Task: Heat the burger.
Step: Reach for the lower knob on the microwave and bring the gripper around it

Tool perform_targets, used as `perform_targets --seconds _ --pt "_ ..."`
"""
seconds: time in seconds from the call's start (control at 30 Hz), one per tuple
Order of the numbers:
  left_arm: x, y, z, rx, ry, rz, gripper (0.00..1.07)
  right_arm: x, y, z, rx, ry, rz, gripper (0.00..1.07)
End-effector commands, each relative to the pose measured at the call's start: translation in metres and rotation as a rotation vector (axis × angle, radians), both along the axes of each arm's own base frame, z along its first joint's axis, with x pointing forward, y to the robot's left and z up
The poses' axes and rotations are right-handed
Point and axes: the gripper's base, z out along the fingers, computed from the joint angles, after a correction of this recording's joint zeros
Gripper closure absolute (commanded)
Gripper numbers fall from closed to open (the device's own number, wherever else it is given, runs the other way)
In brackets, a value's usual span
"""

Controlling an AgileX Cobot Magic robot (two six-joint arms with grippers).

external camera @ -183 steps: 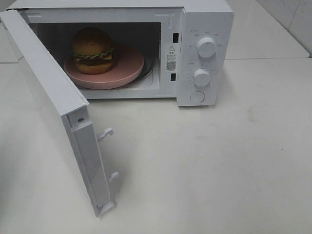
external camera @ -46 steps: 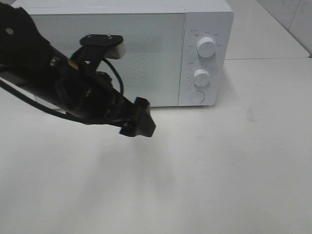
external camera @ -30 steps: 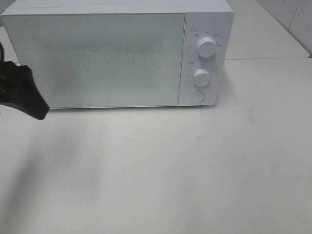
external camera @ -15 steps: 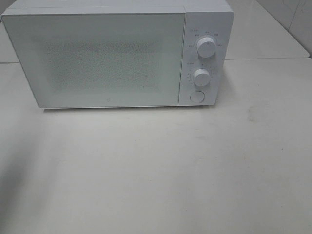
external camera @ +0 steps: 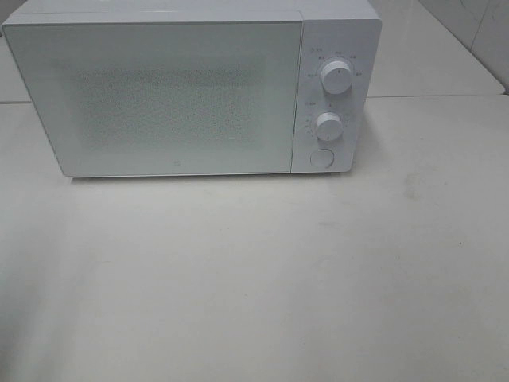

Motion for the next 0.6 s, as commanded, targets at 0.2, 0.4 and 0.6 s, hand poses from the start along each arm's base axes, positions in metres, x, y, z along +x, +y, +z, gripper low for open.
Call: perform_targets --seconds 0.2,0.4,0.6 --pt "-0.028 -0.001 0.007 0.012 -0.164 0.018 0.08 -0.004 0.000 0.000 -0.002 -0.038 -0.003 0.32" --pt "-0.056 -0.002 0.009 0.024 -0.289 0.025 0.08 -0.004 0.000 0.000 -0.002 -0.038 -0.003 0.32" --pt "-0.075 -0.002 0.012 0.040 -0.410 0.036 0.08 -0.004 0.000 0.000 -0.002 -0.038 -0.003 0.32"
